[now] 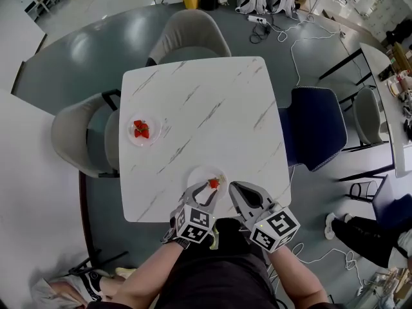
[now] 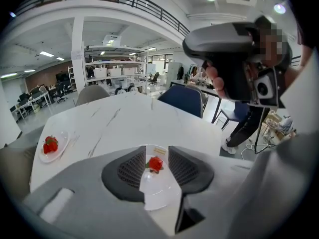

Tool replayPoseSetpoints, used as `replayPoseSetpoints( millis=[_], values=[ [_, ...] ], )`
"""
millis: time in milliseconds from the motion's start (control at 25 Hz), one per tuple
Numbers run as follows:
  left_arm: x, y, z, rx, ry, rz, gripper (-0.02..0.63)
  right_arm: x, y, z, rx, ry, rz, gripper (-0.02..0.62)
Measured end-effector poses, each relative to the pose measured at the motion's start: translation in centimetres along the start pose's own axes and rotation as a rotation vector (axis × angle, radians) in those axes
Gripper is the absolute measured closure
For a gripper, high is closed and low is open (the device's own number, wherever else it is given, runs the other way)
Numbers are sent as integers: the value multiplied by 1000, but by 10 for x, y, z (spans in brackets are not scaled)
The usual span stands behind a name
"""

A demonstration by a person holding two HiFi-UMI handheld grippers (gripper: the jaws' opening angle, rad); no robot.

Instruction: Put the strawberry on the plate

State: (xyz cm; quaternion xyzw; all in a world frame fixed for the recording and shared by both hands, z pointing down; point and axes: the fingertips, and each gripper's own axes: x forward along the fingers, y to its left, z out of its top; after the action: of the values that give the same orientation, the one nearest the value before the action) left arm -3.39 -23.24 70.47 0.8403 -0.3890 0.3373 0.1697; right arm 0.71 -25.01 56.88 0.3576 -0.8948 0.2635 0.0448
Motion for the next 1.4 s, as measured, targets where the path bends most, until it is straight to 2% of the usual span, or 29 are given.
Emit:
replayPoseSetpoints(
  millis=[240,360,400,440,880,1080,1400],
  values=[
    [-58,-6,51,-12,-126,-3,462,-8,26,31,-49,8,7,592],
    [-85,1,78,-31,-208,22,463,-9,35,48,-74,-9,18,592],
    [-94,4,87,-40,-236,37,536,-10,39,52,-82,-14,23,592],
    [-103,7,95,-52,-262,48,578,-11,43,56,-89,-18,28,592],
    [-200,12,180,-153,-538,48,597,-33,86,110,-145,-91,83,592],
    [-228,7,199,-147,-606,45,597,-36,104,127,-168,-110,114,593],
    [-251,-1,209,-164,-661,47,597,-41,127,143,-219,-131,137,594]
  ],
)
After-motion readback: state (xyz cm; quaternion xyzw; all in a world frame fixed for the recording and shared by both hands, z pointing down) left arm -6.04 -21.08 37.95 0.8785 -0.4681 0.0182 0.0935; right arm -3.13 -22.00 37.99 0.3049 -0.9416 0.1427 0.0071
